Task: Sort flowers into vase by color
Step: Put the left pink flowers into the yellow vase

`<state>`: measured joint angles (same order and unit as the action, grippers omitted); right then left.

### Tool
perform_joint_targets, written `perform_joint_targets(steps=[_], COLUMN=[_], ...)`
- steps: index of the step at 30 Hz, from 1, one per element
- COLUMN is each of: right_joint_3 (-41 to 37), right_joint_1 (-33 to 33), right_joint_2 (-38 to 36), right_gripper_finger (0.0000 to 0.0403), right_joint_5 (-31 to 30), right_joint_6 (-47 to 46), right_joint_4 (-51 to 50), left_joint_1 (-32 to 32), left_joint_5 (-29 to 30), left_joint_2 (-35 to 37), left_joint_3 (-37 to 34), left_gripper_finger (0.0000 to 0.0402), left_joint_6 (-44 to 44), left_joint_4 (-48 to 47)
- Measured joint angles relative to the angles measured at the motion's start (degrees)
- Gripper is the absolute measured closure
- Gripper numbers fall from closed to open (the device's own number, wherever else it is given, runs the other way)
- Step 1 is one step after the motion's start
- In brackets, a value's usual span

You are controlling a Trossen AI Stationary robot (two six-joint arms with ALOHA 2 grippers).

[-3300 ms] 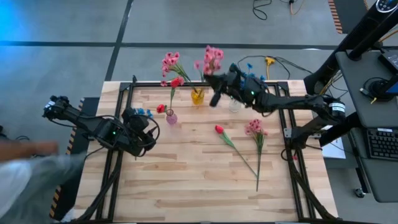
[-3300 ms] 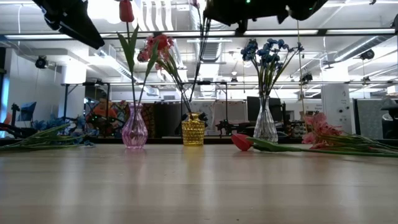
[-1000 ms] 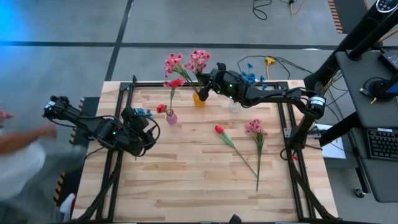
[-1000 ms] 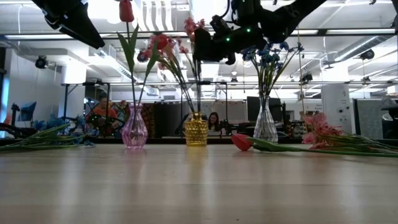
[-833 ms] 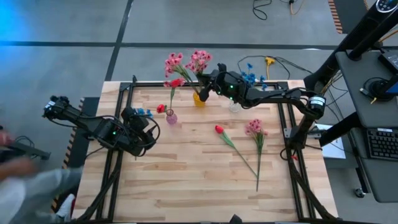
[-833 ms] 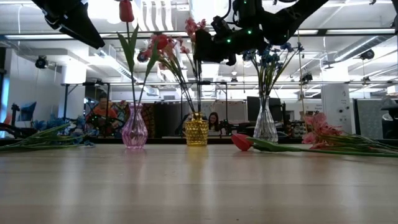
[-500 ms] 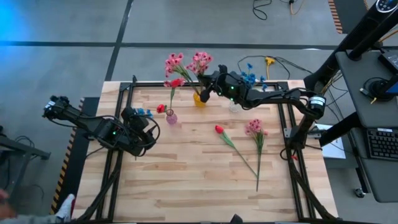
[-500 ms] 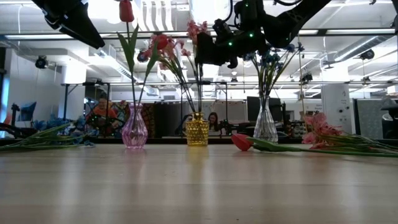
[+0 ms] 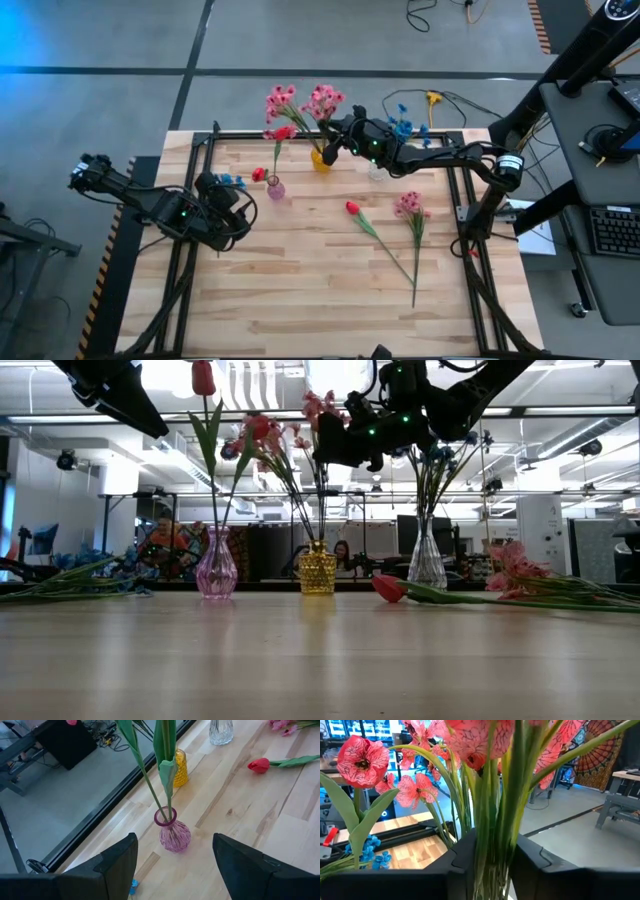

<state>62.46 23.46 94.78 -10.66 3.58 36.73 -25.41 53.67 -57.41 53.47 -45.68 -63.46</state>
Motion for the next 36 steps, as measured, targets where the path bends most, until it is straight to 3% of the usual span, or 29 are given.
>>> perform_joint_targets(steps=[17,27,36], right_joint_3=[0.00,0.00,0.00], right_joint_1=[-0.33,-2.20,-5.44], right_joint_2=[-2.60,-5.90,-10.89], right_gripper_finger=[0.0216,0.0197,0.0197], right_joint_5=[0.07,0.09,0.09], right_joint_6=[0.28,1.57,1.89], right_joint_4=[-3.34,-7.11,-14.32], left_joint_1=[0.00,0.00,-0.04], left_joint_5=[0.02,-0.31,-10.34], left_joint_2=[0.00,0.00,-0.01], left_joint_3=[0.00,0.00,0.00], left_gripper_finger=[0.0161,0.0161,0.0161], left_joint_6=[-0.01,-0.87,-8.72], left_joint_4=[0.03,0.78,0.67])
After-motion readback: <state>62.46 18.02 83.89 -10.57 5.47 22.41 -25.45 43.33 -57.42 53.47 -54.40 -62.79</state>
